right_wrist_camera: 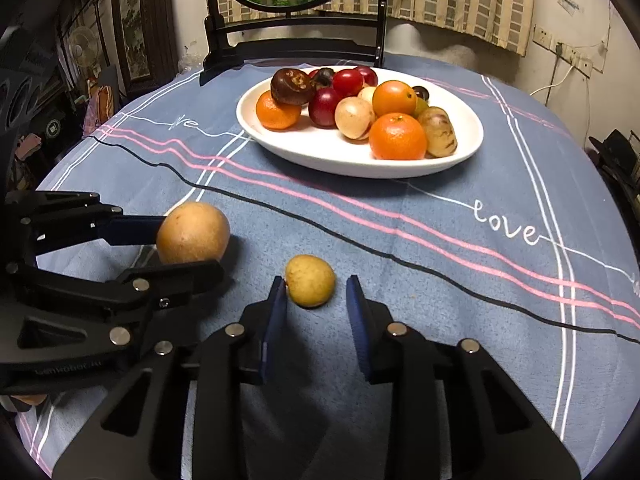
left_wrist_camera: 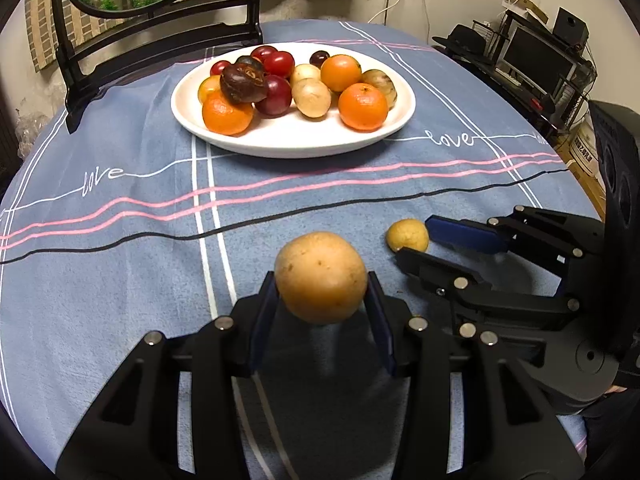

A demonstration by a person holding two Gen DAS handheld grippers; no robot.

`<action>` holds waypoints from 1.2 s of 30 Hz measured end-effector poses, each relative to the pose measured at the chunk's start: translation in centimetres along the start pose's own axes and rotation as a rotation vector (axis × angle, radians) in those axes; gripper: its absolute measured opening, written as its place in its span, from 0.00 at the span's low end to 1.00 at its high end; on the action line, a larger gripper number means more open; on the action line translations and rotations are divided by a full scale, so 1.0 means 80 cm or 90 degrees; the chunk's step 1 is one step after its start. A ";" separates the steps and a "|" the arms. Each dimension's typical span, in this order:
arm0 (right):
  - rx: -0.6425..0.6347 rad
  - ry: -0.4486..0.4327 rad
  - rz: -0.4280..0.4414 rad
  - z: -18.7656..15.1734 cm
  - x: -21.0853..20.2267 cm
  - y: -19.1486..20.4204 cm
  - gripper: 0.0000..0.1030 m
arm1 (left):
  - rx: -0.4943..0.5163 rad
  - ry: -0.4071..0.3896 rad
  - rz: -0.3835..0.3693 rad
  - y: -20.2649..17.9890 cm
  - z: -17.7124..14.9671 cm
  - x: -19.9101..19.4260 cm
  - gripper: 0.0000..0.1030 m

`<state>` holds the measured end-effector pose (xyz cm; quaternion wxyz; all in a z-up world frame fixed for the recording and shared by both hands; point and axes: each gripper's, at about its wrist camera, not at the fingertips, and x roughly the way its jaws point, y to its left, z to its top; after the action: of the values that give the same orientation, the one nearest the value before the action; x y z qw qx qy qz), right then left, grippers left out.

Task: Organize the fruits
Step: 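Grasp the small yellow fruit with the right gripper, then carry both fruits onto the white plate and open both grippers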

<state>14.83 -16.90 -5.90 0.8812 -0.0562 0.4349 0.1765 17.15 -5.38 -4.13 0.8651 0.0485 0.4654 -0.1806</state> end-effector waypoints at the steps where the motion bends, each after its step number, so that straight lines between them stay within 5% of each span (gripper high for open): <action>1: 0.001 0.001 0.003 0.001 0.002 0.000 0.30 | -0.002 0.000 0.001 0.001 0.000 0.000 0.43; 26: 0.003 -0.022 -0.020 0.008 -0.011 0.004 0.23 | -0.034 0.001 -0.011 0.017 0.005 -0.009 0.43; 36: 0.029 -0.076 -0.026 0.033 -0.056 -0.029 0.23 | 0.024 -0.041 0.008 0.002 0.055 -0.048 0.43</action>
<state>15.16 -19.56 -0.87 0.9102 -0.0345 0.3840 0.1516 18.75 -5.35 1.50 0.8798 0.0620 0.4332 -0.1856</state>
